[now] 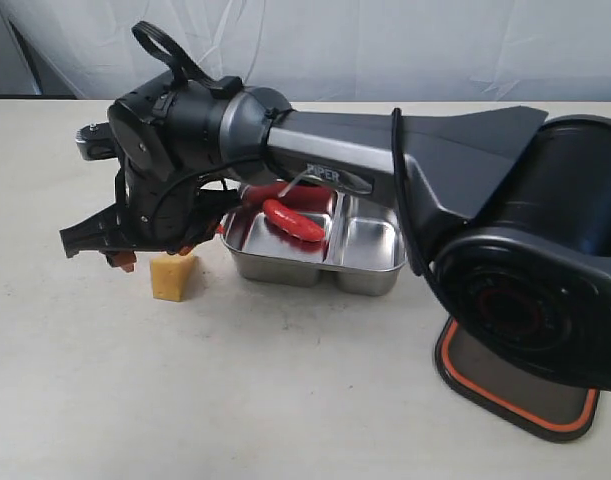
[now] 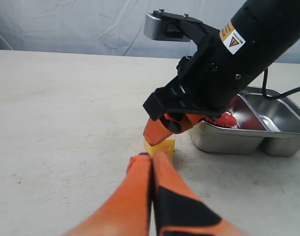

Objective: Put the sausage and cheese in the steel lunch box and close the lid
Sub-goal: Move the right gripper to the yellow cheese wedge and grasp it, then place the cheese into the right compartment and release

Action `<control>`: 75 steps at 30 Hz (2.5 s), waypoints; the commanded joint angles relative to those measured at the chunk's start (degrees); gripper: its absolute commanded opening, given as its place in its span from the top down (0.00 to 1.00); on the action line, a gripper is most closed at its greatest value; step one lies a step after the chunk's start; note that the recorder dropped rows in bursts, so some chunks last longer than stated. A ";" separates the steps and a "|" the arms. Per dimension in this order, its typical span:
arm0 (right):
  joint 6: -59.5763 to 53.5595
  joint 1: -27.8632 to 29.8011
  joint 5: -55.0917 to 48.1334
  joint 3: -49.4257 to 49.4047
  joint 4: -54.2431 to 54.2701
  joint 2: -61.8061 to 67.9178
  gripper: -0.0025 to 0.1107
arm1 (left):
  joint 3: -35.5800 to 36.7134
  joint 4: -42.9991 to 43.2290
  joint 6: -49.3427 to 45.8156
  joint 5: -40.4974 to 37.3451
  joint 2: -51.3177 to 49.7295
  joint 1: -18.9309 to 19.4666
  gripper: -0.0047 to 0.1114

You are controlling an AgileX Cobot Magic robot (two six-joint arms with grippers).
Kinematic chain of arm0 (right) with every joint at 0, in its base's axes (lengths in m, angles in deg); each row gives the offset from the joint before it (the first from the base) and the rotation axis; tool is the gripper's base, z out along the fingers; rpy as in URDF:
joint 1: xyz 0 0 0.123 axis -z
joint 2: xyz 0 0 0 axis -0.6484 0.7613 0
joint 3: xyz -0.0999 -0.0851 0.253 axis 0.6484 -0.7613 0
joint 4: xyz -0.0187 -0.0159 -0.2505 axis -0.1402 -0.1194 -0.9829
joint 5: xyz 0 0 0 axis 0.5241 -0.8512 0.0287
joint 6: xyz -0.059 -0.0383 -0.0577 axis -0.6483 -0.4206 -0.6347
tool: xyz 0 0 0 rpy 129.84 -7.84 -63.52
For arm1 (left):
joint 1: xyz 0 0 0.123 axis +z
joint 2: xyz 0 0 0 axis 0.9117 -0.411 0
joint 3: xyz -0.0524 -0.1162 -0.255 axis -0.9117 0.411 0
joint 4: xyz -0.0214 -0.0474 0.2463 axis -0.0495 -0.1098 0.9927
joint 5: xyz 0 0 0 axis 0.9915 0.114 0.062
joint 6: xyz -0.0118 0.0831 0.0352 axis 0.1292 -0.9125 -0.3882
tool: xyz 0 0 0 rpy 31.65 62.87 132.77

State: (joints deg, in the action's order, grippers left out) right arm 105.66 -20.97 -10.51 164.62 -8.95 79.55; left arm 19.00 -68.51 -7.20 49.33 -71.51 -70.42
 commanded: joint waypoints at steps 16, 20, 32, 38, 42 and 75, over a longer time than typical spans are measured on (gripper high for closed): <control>4.76 0.12 2.59 0.18 -4.73 6.52 0.73 | 0.06 0.13 0.15 0.00 0.28 0.00 0.96; 3.97 0.12 2.98 0.18 -5.16 6.52 0.96 | 0.06 0.13 0.15 0.00 0.28 0.00 0.96; 0.21 0.24 -2.24 0.18 -9.44 -3.58 0.98 | 0.06 0.13 0.15 0.00 0.28 0.00 0.96; 0.47 6.66 -17.85 -1.46 -22.86 -11.90 0.98 | 0.06 0.13 0.15 0.00 0.28 0.00 0.96; 1.88 12.57 -15.89 -12.42 -22.24 -18.00 0.98 | 0.06 0.13 0.15 0.00 0.28 -0.10 0.96; -3.12 20.73 -7.05 -33.56 -9.86 -23.46 0.34 | 0.06 0.39 0.15 0.00 0.28 -1.19 0.96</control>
State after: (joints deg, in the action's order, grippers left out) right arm 103.91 -0.49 -13.93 131.30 -18.87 58.88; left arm 19.00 -68.41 -7.20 49.33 -71.51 -71.34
